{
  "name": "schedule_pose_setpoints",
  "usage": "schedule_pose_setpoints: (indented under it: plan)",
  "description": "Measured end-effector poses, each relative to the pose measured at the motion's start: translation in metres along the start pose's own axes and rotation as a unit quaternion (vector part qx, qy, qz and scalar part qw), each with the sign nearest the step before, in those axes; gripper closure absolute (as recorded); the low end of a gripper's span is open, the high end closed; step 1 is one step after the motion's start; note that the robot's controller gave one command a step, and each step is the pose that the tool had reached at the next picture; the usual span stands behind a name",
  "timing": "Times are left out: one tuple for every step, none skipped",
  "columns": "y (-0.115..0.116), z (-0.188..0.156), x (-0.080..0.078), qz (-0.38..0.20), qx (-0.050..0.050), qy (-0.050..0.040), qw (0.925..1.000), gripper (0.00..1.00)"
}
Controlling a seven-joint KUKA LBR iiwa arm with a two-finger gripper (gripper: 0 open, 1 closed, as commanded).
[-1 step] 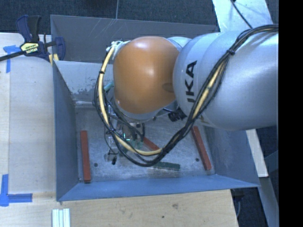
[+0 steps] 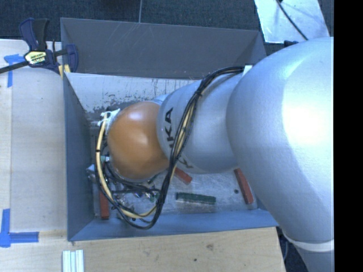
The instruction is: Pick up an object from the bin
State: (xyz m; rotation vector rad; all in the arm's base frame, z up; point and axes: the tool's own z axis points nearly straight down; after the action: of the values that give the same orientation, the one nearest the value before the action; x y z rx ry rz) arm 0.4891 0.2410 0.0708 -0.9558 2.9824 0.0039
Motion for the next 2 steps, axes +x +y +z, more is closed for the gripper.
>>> schedule_pose_setpoints:
  plan:
    - [-0.004, -0.0301, -0.0099, -0.232, -0.001, 0.0019, 0.9727, 0.0]
    - [-0.0093, -0.0291, -0.0113, -0.369, -0.002, 0.0025, 0.9293, 0.0]
